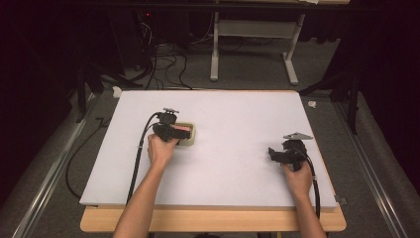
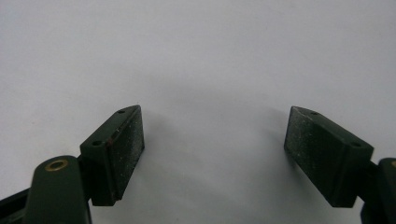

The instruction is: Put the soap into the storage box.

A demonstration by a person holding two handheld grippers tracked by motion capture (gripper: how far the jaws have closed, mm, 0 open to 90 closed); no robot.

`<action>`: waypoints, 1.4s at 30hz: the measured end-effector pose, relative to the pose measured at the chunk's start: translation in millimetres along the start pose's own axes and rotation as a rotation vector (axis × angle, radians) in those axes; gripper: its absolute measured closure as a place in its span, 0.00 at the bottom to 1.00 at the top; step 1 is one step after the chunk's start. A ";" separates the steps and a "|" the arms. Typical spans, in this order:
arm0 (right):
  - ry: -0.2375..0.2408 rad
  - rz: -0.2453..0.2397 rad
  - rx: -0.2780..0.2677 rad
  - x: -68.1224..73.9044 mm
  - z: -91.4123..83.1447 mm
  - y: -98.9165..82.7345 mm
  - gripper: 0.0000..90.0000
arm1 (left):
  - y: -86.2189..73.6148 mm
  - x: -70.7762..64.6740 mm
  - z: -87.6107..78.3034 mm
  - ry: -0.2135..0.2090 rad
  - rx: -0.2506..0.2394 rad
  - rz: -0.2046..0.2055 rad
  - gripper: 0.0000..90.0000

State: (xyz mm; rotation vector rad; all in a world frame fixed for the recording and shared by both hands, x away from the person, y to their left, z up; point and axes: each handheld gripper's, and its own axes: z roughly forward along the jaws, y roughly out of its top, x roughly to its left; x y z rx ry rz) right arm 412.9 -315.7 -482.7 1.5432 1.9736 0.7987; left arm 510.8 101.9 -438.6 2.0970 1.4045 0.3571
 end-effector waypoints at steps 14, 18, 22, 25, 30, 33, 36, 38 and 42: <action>-0.002 0.000 0.000 0.2 -0.1 0.0 0.23 | -0.7 -4.2 -8.9 -0.005 -0.029 0.035 0.08; -0.002 0.000 0.000 0.2 -0.1 0.0 0.23 | -1.2 -4.4 -13.4 -0.002 -0.043 0.042 0.08; -0.002 0.000 0.000 0.2 -0.1 0.0 0.23 | -2.1 -4.3 -18.2 -0.004 -0.060 0.047 0.09; -0.001 0.000 0.000 0.0 0.0 0.0 0.23 | -3.5 -3.2 -21.5 -0.007 -0.074 0.046 0.09; 0.000 0.002 0.001 -0.1 0.0 0.0 0.23 | -6.4 -0.6 -26.1 -0.009 -0.085 0.046 0.10; 0.001 0.001 0.002 -0.2 0.0 0.0 0.23 | -8.2 0.9 -29.4 -0.011 -0.091 0.048 0.10; 0.001 0.001 0.002 -0.2 0.0 0.0 0.23 | -10.3 2.5 -32.1 -0.012 -0.100 0.048 0.11; 0.001 0.001 0.002 -0.2 0.0 0.0 0.23 | -11.4 3.4 -33.3 -0.009 -0.096 0.052 0.11; 0.001 0.001 0.002 -0.2 0.0 0.0 0.23 | -13.6 4.7 -37.6 -0.011 -0.104 0.052 0.11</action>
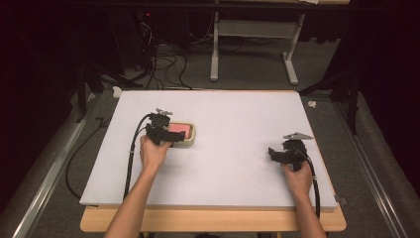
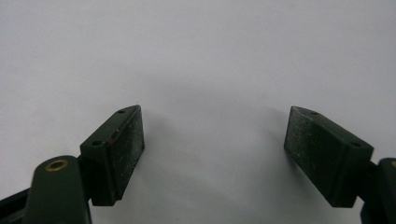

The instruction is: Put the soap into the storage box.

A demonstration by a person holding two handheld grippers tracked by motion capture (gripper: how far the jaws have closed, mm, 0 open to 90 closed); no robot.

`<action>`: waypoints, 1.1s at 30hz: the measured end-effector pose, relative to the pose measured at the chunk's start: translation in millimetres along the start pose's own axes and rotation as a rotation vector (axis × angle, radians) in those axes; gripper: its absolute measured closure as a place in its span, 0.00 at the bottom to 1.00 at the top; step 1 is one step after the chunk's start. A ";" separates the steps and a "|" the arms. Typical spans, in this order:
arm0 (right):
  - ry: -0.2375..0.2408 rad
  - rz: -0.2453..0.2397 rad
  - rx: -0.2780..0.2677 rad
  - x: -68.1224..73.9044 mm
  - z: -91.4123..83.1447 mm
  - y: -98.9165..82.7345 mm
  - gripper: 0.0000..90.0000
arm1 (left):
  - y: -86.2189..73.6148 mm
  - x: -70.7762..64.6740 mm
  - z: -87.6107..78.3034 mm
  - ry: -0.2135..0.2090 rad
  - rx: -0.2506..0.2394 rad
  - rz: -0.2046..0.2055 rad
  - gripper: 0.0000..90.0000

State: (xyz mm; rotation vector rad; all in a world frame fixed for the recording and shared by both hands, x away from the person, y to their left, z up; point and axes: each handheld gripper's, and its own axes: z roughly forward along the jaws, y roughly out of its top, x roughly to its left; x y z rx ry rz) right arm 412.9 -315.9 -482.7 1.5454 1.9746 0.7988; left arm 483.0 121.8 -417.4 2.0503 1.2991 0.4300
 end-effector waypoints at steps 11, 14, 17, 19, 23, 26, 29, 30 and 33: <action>0.001 0.000 0.000 0.0 0.0 0.0 0.23 | -9.8 2.0 -15.8 0.005 -0.039 0.008 0.12; 0.000 0.000 0.000 0.0 0.0 0.0 0.23 | -12.3 -2.5 -20.5 0.011 -0.052 0.033 0.12; 0.000 0.000 0.000 0.0 0.0 0.0 0.23 | -15.1 -4.5 -24.7 0.000 -0.058 0.042 0.12; 0.000 0.000 0.000 0.0 0.0 0.0 0.23 | -17.0 -4.7 -27.6 -0.004 -0.064 0.046 0.12; 0.000 0.000 0.000 0.1 0.0 0.0 0.23 | -20.7 -4.5 -33.4 -0.014 -0.075 0.047 0.12; 0.000 0.001 0.000 0.2 0.0 0.0 0.23 | -23.2 -4.7 -36.9 -0.009 -0.079 0.055 0.12; 0.000 0.000 0.000 0.0 0.0 0.0 0.23 | -25.6 -7.6 -38.9 0.018 -0.078 0.091 0.12; 0.000 0.001 0.000 0.2 0.0 0.0 0.23 | -26.6 -7.7 -39.9 0.016 -0.081 0.093 0.12; -0.001 0.001 0.000 0.2 0.0 0.0 0.23 | -30.3 -6.7 -43.1 0.007 -0.094 0.080 0.12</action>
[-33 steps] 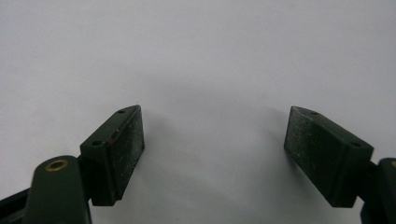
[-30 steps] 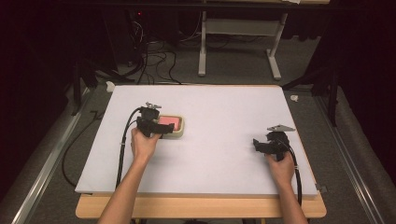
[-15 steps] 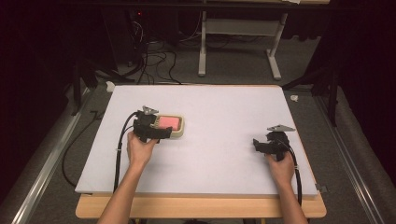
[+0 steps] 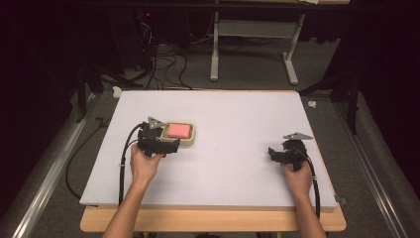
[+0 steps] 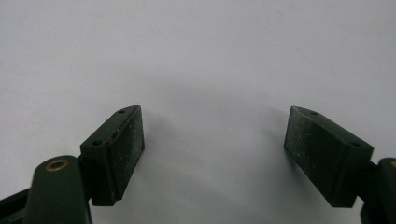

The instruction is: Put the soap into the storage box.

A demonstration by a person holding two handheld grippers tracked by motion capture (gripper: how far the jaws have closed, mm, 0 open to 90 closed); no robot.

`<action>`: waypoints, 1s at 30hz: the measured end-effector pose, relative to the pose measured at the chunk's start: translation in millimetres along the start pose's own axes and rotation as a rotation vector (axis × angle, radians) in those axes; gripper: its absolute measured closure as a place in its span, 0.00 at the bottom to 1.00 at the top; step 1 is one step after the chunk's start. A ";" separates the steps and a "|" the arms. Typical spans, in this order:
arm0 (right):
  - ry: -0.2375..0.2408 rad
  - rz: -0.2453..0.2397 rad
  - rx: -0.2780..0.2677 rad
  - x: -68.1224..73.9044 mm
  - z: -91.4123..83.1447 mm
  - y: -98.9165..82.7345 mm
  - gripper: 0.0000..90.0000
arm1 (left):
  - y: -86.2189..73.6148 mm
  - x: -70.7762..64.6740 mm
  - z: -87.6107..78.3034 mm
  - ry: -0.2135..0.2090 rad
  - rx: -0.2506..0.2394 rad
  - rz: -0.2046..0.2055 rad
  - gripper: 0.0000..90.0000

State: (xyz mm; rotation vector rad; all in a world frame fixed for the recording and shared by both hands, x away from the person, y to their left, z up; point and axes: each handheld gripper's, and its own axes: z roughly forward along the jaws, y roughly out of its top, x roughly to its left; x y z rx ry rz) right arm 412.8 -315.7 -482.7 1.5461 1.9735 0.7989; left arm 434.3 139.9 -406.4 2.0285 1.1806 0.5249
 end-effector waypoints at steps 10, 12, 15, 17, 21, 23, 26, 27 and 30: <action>-0.001 -0.002 -0.001 0.1 0.0 0.0 0.23 | -6.2 -0.5 -11.6 -0.017 -0.025 0.000 0.12; -0.002 -0.002 -0.001 0.2 0.0 0.0 0.23 | -7.2 -1.1 -13.9 -0.023 -0.036 -0.005 0.12; -0.002 -0.002 -0.001 0.4 -0.1 -0.1 0.23 | -10.3 -1.5 -16.0 -0.029 -0.040 -0.009 0.13; -0.001 -0.001 -0.001 0.1 0.0 0.0 0.23 | -12.9 -1.2 -17.3 -0.035 -0.044 -0.015 0.13; -0.001 -0.001 -0.001 0.1 -0.1 0.0 0.23 | -17.4 -0.4 -19.9 -0.037 -0.050 -0.019 0.13; -0.003 -0.002 -0.002 0.4 -0.1 -0.1 0.23 | -19.3 -0.5 -20.6 -0.036 -0.050 -0.021 0.14; -0.002 -0.001 -0.001 0.4 -0.1 0.0 0.23 | -22.4 -0.7 -21.4 -0.044 -0.051 -0.030 0.14; -0.002 -0.001 -0.001 0.3 -0.1 0.0 0.23 | -23.5 -0.9 -21.6 -0.046 -0.050 -0.031 0.14; -0.002 -0.001 -0.001 0.4 -0.1 0.0 0.23 | -27.0 -1.2 -22.8 -0.052 -0.052 -0.034 0.14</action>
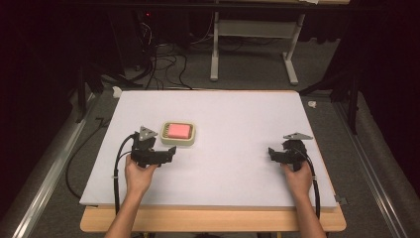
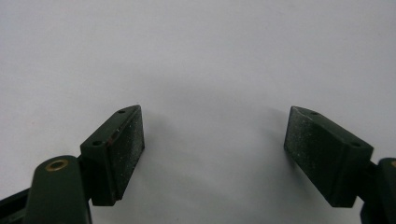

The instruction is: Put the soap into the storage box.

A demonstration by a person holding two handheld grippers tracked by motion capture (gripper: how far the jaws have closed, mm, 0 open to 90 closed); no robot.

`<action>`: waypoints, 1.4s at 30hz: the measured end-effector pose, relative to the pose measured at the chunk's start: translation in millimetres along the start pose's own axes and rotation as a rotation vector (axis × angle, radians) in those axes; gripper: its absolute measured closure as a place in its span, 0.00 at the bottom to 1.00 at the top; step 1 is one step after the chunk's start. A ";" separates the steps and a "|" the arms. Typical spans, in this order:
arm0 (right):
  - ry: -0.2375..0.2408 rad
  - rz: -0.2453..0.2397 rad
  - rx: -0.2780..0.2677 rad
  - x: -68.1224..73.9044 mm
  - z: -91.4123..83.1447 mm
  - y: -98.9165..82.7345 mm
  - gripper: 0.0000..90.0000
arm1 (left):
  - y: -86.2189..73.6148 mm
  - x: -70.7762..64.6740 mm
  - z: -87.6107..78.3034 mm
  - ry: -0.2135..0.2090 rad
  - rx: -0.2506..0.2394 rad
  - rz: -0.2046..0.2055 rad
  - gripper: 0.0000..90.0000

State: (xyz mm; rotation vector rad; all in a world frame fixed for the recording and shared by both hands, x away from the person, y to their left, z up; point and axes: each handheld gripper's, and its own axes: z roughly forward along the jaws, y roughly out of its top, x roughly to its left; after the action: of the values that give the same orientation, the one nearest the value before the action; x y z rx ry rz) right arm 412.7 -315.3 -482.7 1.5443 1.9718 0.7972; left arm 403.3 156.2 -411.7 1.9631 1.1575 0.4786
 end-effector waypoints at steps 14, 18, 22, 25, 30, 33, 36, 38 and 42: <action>0.001 0.000 0.000 -0.2 0.0 0.0 0.23 | -11.7 -0.2 -2.5 -0.024 0.007 -0.017 0.14; 0.001 0.000 0.000 -0.2 0.1 0.0 0.23 | -14.0 -0.3 -0.2 -0.027 0.014 -0.023 0.14; 0.001 0.001 0.000 -0.3 0.1 0.0 0.23 | -17.2 -0.8 2.5 -0.032 0.024 -0.026 0.14; 0.002 0.001 0.001 -0.3 0.1 0.0 0.23 | -19.5 -1.1 4.3 -0.036 0.033 -0.027 0.14; 0.001 0.001 0.001 -0.3 0.1 0.0 0.23 | -22.2 -1.5 7.1 -0.039 0.044 -0.028 0.14; 0.001 0.001 0.001 -0.4 0.1 0.0 0.23 | -23.8 -0.8 10.0 -0.039 0.057 -0.031 0.14; 0.002 0.002 0.002 -0.3 0.1 0.0 0.23 | -24.6 -1.0 14.5 -0.035 0.080 -0.023 0.14; 0.002 0.001 0.001 -0.4 0.1 0.0 0.23 | -24.9 -0.5 17.1 -0.031 0.090 -0.022 0.14; 0.002 0.003 0.002 -0.3 0.0 0.0 0.23 | -26.1 1.3 22.6 -0.033 0.106 -0.031 0.15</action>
State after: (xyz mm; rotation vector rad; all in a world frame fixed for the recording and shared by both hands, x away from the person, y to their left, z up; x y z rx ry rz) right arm 412.8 -315.6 -482.7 1.5482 1.9729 0.7988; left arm 404.2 154.4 -446.3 2.0325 1.2130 0.3742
